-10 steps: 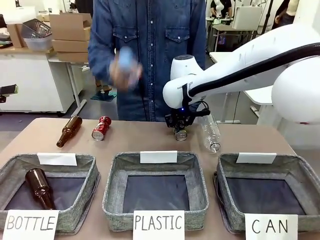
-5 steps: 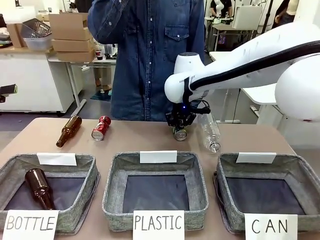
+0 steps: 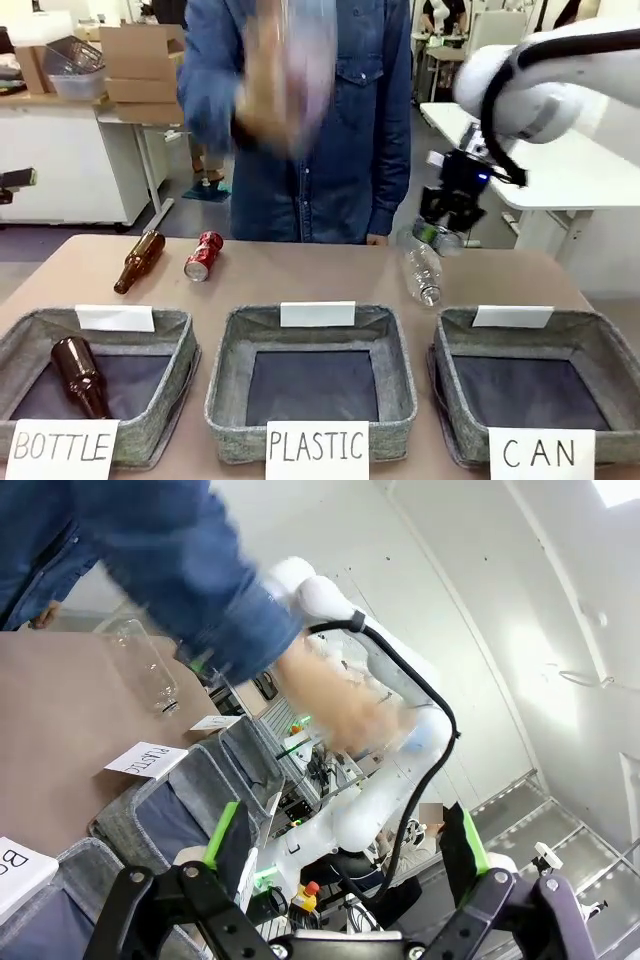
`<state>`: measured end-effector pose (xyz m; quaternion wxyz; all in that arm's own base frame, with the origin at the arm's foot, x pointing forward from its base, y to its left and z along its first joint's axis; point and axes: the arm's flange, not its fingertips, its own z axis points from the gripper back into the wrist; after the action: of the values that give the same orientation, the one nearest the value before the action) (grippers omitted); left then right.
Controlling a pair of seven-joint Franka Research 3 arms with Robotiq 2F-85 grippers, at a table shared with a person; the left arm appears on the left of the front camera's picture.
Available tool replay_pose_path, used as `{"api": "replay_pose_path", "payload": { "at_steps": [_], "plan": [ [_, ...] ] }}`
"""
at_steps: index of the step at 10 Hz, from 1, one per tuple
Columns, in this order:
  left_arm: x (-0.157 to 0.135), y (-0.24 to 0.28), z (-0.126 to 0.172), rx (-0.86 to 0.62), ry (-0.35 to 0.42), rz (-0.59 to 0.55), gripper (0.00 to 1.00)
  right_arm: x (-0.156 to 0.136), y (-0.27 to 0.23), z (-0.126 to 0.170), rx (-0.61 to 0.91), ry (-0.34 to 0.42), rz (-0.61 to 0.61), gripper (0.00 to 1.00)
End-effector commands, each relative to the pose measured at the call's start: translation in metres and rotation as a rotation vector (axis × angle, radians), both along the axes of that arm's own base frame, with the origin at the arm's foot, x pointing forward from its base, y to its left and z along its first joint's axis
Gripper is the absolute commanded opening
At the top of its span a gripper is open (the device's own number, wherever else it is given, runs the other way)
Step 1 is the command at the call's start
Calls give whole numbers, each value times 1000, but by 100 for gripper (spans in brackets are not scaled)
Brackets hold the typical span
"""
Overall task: Sort the can waste into the basket.
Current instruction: Pick up the can waste from the table and place it in the right Fabric basket.
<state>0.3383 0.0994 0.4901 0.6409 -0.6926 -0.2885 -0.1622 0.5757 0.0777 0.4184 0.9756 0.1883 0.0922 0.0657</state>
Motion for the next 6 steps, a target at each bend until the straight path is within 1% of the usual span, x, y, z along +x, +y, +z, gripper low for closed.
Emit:
{"api": "replay_pose_path", "payload": {
  "at_steps": [1,2,4,5,6],
  "plan": [
    [1,-1,1,-20,-26,-3,100,-56,-1,-12,-4,-100,38,0],
    [1,-1,1,-20,-26,-3,100,0,0,0,0,0,0,0],
    [1,-1,1,-20,-26,-3,100,0,0,0,0,0,0,0],
    [1,-1,1,-20,-26,-3,100,-30,-11,1,-7,-4,16,39],
    [1,-1,1,-20,-26,-3,100,-38,-47,14,116,-41,-38,39]
  ]
}}
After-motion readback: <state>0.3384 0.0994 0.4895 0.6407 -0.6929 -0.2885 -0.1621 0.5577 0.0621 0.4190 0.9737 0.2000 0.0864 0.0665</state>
